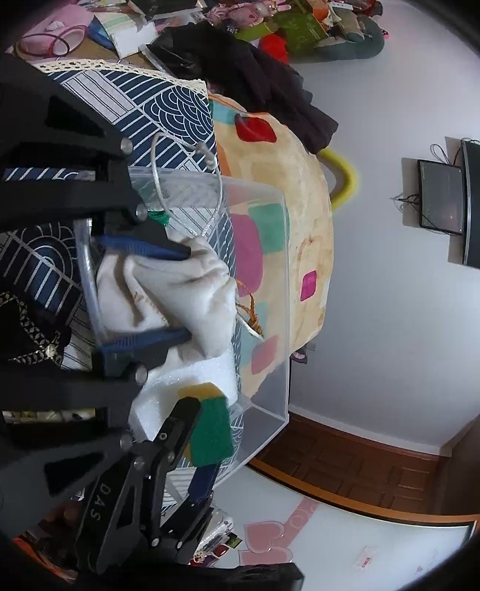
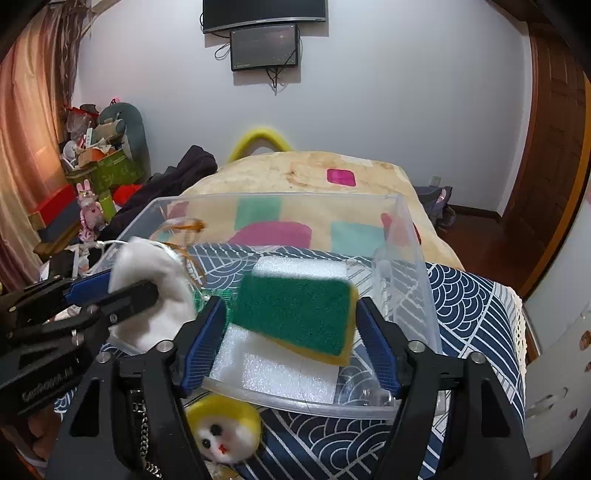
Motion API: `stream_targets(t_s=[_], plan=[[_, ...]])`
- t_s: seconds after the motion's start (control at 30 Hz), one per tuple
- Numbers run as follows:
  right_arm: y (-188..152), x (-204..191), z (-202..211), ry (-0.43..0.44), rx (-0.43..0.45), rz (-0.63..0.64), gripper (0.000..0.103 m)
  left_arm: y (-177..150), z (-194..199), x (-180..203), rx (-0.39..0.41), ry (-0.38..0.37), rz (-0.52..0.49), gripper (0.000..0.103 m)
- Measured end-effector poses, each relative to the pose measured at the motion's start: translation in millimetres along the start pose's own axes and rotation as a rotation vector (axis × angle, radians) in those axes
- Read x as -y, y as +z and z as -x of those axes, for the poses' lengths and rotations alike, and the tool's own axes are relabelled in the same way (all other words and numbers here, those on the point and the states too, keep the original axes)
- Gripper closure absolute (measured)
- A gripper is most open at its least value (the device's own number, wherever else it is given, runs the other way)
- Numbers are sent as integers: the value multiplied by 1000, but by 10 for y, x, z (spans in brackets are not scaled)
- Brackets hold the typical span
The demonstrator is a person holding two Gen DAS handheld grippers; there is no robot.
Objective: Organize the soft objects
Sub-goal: 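Lower the sponge onto the foam block while the left gripper drops the cloth bag into the box, then grasp the clear plastic bag with the right gripper while the left grasps the black chained cap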
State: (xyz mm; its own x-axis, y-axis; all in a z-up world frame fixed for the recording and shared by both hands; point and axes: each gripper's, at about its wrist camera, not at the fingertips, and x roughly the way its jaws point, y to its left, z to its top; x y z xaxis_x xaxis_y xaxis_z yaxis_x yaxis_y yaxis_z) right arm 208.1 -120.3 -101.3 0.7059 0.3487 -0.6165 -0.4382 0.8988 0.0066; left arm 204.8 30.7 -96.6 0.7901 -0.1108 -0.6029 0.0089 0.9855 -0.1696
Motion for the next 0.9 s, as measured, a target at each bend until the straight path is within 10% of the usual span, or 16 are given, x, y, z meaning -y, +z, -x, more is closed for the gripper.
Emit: stream_targets(t_s=[0.57, 0.9], plan=[[58, 48, 518, -4, 139, -1, 19, 38, 710, 70, 138, 13, -36, 13], [-189, -31, 625, -12, 130, 20, 16, -272, 921, -14, 99, 20, -34, 9]])
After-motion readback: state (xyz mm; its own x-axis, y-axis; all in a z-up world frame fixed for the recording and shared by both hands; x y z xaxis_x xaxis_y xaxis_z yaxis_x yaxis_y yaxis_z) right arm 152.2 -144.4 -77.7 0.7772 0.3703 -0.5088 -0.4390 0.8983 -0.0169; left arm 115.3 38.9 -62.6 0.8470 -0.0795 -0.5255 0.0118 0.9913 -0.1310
